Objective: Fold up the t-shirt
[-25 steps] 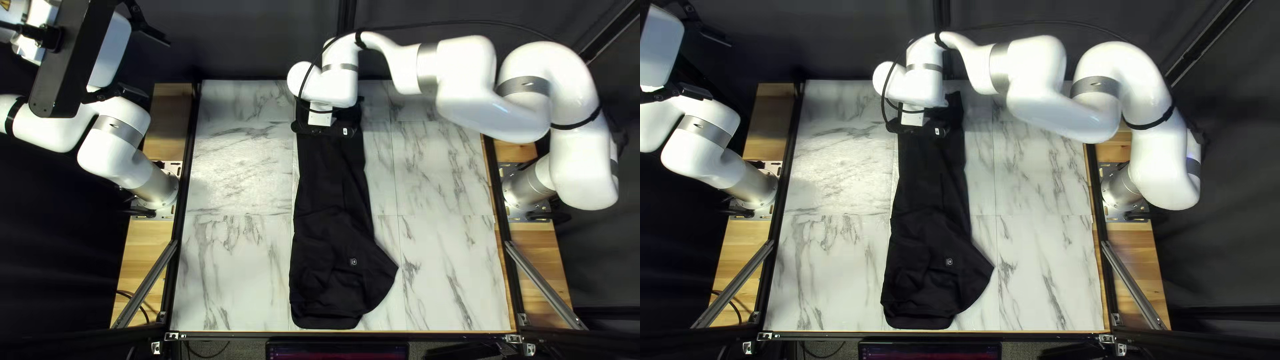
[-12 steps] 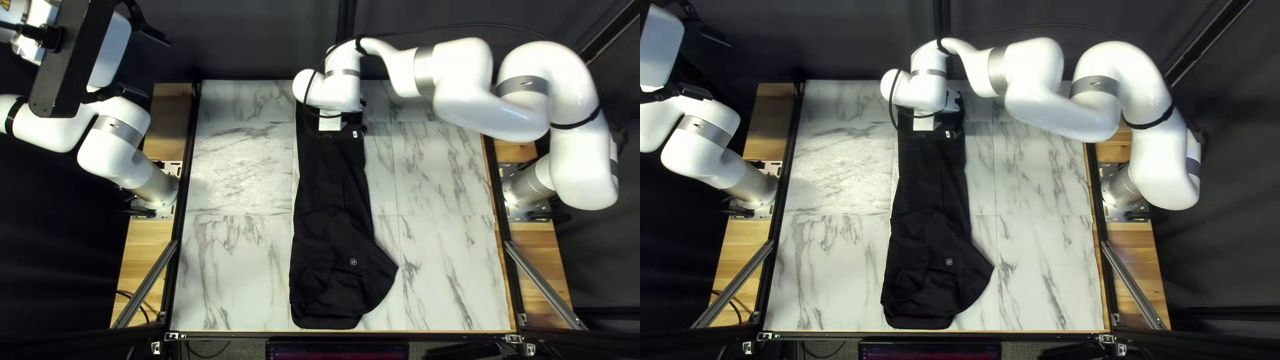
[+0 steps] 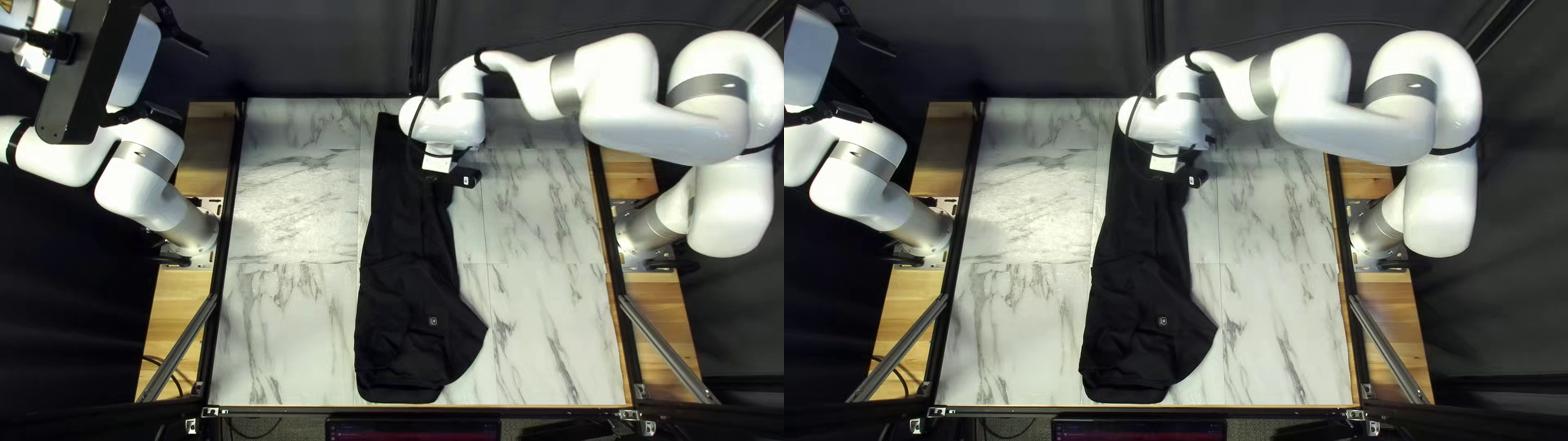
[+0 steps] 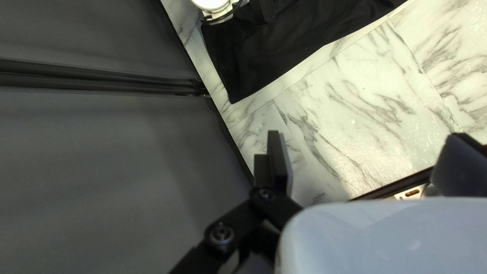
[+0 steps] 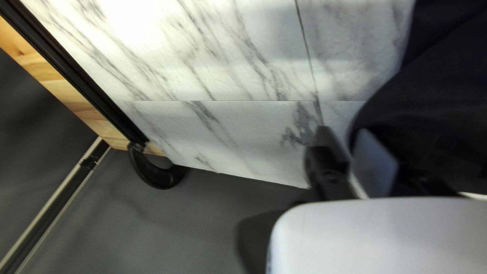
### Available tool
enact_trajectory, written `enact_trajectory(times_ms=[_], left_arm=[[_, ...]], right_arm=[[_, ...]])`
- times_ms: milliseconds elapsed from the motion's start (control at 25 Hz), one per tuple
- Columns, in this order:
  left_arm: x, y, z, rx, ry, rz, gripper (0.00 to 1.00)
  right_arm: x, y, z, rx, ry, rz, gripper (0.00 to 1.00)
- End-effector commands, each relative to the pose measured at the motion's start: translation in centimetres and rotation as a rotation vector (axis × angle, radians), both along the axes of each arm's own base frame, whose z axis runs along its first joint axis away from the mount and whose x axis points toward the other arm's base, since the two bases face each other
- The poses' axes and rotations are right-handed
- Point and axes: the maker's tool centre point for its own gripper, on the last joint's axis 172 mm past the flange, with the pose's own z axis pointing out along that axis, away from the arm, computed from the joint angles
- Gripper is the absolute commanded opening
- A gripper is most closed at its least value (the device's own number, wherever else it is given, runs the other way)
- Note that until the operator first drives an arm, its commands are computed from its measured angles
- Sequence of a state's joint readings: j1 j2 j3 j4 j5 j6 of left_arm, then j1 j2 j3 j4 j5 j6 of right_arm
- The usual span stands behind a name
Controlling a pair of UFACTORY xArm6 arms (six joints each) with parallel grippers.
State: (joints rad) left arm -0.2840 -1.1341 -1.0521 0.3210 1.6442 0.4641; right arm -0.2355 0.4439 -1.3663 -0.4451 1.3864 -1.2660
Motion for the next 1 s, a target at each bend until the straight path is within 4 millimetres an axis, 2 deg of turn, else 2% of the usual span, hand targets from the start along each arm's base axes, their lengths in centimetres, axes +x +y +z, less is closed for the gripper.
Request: enact_trajectory(times_ms=[40,200,400,1000], left_arm=[[0.0,0.0,0.0,0.000,0.000,0.000,1.00],[0.0,0.0,0.0,0.000,0.000,0.000,1.00],[0.0,0.0,0.0,0.000,0.000,0.000,1.00],[0.0,0.0,0.0,0.000,0.000,0.000,1.00]], right_arm=[[1.6,-1.0,1.2,-0.024,-0.005,-0.009,1.00],[3.8,-3.5,0.7,-0.030,-0.004,0.000,1.00],[3.9,-6.1,-1.1,-0.002,0.024,0.012,1.00],[1.2,-3.8,-5.7,0.066,0.075,0.022,0.98]])
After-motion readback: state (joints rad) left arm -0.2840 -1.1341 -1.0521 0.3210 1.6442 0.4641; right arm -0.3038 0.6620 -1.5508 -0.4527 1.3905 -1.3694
